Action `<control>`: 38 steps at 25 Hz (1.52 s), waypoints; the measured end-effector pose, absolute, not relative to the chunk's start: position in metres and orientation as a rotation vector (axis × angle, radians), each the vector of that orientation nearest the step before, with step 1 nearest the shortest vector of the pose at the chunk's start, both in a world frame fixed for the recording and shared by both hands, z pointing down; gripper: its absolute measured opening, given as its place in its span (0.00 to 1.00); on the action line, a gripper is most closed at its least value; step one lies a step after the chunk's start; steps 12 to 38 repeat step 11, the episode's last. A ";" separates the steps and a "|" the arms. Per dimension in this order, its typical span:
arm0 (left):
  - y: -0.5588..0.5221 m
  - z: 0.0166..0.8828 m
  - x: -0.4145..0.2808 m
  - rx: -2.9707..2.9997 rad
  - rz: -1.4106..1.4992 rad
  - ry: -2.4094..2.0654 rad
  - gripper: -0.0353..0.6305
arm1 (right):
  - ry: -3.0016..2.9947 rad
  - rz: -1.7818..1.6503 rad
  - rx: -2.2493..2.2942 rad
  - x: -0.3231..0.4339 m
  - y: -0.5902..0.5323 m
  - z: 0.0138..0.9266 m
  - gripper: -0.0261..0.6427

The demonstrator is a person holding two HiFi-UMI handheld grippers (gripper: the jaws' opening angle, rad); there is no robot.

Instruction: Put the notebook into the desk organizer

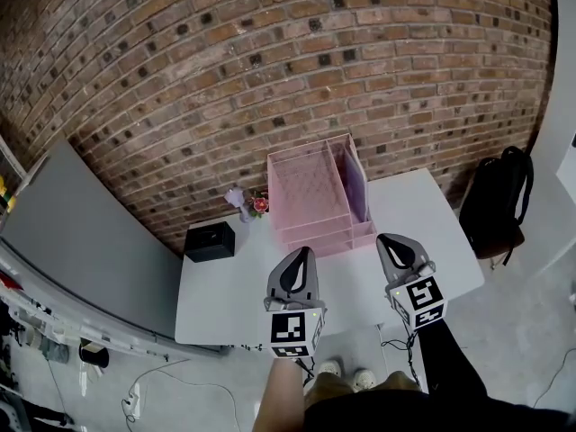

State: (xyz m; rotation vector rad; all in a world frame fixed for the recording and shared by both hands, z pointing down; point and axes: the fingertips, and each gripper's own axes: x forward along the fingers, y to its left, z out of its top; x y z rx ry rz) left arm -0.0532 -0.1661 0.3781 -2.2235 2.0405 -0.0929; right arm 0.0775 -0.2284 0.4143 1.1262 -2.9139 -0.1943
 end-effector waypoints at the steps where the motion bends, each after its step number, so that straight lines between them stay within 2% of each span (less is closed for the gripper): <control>1: -0.166 0.378 -0.053 -2.223 -0.093 2.040 0.06 | -2.914 -0.199 1.127 0.077 -0.229 0.413 0.04; 38: -0.168 0.377 -0.058 -2.215 -0.092 2.051 0.06 | -2.916 -0.214 1.129 0.076 -0.233 0.410 0.04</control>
